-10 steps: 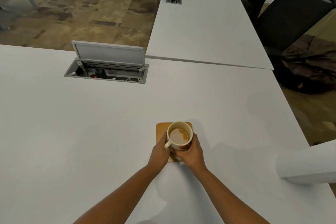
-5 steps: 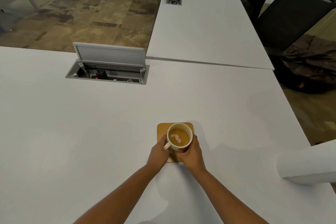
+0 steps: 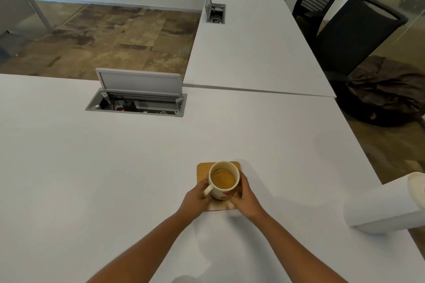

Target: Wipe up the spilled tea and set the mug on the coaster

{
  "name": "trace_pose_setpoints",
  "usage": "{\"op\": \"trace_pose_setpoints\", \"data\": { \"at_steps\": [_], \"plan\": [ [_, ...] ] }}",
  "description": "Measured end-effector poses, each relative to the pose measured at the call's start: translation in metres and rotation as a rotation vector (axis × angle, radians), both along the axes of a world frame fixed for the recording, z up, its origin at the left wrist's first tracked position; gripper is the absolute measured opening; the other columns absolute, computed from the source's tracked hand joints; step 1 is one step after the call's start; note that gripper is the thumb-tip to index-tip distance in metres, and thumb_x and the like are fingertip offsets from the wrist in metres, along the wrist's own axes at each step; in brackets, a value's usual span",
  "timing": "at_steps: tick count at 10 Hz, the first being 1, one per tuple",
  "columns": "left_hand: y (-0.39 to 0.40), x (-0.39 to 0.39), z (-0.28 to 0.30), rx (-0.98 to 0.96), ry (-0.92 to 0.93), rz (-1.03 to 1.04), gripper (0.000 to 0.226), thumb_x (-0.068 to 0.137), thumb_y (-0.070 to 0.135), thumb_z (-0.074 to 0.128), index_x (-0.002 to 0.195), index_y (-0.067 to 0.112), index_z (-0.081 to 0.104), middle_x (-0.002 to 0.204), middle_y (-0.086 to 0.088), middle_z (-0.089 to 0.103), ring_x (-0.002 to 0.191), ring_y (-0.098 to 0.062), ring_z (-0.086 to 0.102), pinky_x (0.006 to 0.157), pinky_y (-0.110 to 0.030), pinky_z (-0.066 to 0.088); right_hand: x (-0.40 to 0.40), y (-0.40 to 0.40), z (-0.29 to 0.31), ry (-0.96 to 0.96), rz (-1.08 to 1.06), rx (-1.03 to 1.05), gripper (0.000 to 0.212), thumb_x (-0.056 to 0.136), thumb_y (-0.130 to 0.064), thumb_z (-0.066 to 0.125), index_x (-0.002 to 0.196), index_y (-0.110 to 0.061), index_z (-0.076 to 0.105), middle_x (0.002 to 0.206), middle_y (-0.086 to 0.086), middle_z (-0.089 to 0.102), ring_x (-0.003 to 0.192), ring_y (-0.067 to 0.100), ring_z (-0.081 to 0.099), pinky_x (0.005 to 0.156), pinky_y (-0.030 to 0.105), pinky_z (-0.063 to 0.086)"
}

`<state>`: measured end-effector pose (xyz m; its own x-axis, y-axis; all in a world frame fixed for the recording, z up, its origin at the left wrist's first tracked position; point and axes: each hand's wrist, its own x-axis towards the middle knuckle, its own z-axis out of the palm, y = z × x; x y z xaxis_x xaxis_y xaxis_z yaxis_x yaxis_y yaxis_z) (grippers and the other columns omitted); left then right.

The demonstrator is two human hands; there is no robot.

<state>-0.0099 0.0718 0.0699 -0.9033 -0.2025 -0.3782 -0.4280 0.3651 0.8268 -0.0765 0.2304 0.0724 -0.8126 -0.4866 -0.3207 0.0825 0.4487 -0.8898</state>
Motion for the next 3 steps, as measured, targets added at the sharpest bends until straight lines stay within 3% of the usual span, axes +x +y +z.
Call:
{"op": "trace_pose_setpoints", "data": {
  "at_steps": [1,2,3],
  "plan": [
    [-0.006,0.008,0.005,0.025,-0.025,-0.052,0.052,0.089,0.016,0.048,0.135,0.034,0.033,0.138,0.004,0.046,0.111,-0.009,0.046,0.093,-0.023,0.038,-0.01,0.02,0.008,0.088,0.021,0.194,0.068,0.089,0.001,0.045,0.146,-0.023,0.015,0.154,-0.003,0.022,0.14,0.015,0.024,0.112,0.026,0.023],
    [-0.011,0.009,0.015,-0.013,0.048,0.013,0.066,0.09,0.034,0.053,0.144,0.027,0.016,0.151,0.008,0.023,0.136,-0.015,0.029,0.109,-0.032,0.027,-0.032,0.033,0.027,0.297,-0.017,0.336,0.06,0.096,-0.011,0.04,0.147,-0.023,0.011,0.157,-0.004,0.013,0.144,0.013,0.014,0.113,0.024,0.018],
    [-0.022,0.0,0.036,-0.351,0.244,0.146,0.073,0.092,0.037,0.045,0.145,0.024,-0.003,0.151,0.011,-0.01,0.144,-0.014,0.007,0.113,-0.031,0.013,-0.05,0.037,0.057,0.563,-0.028,0.417,0.056,0.099,-0.028,0.033,0.148,-0.02,0.006,0.158,-0.002,0.005,0.146,0.013,0.001,0.116,0.027,0.01]
  ]
}}
